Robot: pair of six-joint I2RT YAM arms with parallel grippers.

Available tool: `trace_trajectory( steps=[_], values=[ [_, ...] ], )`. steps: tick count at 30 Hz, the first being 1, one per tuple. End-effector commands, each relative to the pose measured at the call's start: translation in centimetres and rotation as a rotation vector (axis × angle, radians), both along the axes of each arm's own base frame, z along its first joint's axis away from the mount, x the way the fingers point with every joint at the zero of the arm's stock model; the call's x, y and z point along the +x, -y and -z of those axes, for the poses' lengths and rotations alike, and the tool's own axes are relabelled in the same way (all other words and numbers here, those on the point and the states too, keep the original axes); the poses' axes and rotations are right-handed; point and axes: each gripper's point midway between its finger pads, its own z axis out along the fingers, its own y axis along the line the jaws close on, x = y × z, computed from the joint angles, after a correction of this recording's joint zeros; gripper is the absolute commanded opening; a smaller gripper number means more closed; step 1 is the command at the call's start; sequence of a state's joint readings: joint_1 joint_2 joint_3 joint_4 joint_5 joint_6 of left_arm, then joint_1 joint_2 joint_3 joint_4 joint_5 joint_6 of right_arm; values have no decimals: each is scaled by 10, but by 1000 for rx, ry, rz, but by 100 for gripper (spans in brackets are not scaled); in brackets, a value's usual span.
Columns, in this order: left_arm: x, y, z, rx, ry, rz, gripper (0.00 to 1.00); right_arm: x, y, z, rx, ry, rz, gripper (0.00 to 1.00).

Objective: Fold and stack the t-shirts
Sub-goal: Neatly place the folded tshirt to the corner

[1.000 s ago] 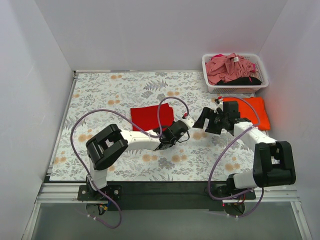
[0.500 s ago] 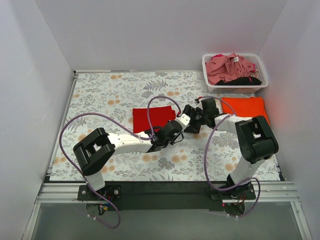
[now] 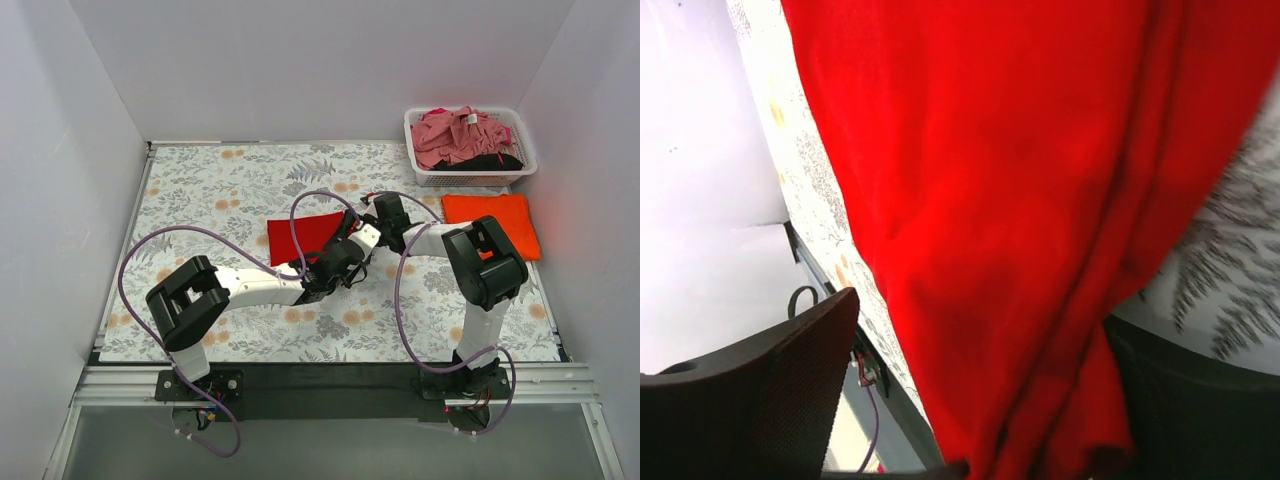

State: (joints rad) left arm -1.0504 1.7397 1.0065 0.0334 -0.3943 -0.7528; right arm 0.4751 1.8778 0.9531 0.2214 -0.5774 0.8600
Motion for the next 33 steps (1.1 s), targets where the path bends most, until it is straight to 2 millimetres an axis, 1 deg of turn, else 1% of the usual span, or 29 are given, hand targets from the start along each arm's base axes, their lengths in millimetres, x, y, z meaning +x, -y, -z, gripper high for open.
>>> trace_trajectory(
  steps=[1,2,4,5,8,9,10,11,13,14,15,17,18,19,20,21,22,23,24,25,26,27,28,29,31,32,33],
  values=[
    [-3,15,-34,-122,23,26,0,-2,-7,21,-40,-30,-15,84],
    [-4,16,-34,-131,16,28,0,-4,-9,25,-45,-39,-22,81],
    [-5,19,-35,-142,9,38,0,-4,-12,28,-48,-32,-36,76],
    [-7,21,-36,-147,7,44,0,-4,-14,30,-49,-34,-46,71],
    [-7,25,-41,-169,4,47,0,-6,-15,34,-61,-16,-67,60],
    [-7,25,-42,-178,-1,43,0,-7,-14,35,-66,-9,-73,49],
    [-8,26,-44,-187,-3,41,0,-7,-12,36,-76,14,-84,42],
    [-8,26,-46,-195,-5,39,2,-6,-9,35,-91,26,-83,30],
    [-9,27,-51,-220,-16,27,10,-5,-3,36,-120,60,-100,15],
    [-9,26,-53,-226,-20,13,18,-3,0,33,-136,82,-99,8],
    [-9,26,-61,-237,-25,7,22,-3,8,35,-161,74,-95,1],
    [-9,26,-72,-268,-38,-21,31,1,18,35,-209,122,-112,1],
    [-10,24,-76,-264,-52,-33,39,5,25,29,-226,144,-110,1],
    [-10,22,-87,-282,-49,-45,44,3,32,30,-253,134,-120,1],
    [-8,19,-94,-299,-57,-68,48,8,43,26,-290,180,-135,1],
    [-7,14,-101,-292,-68,-86,57,8,50,25,-315,192,-145,1],
    [-5,7,-111,-305,-69,-105,62,5,58,24,-348,176,-161,1],
    [2,-8,-111,-295,-96,-153,67,11,70,21,-391,201,-155,1],
    [6,-17,-116,-302,-110,-172,76,14,79,19,-436,239,-183,1],
    [13,-26,-124,-315,-122,-203,79,14,87,19,-475,250,-198,1],
    [33,-52,-131,-329,-126,-277,83,18,99,14,-532,260,-199,1],
    [36,-71,-126,-307,-167,-329,86,22,111,12,-580,288,-221,1],
    [42,-85,-130,-309,-181,-367,89,24,120,11,-619,297,-226,1],
    [55,-120,-127,-289,-193,-461,91,29,134,6,-674,299,-217,1],
    [64,-152,-123,-274,-209,-545,93,35,153,1,-751,319,-223,1],
    [70,-182,-117,-261,-227,-625,93,37,166,-3,-787,312,-211,1],
    [71,-195,-112,-259,-239,-655,93,39,173,-5,-803,311,-204,1]
  ],
)
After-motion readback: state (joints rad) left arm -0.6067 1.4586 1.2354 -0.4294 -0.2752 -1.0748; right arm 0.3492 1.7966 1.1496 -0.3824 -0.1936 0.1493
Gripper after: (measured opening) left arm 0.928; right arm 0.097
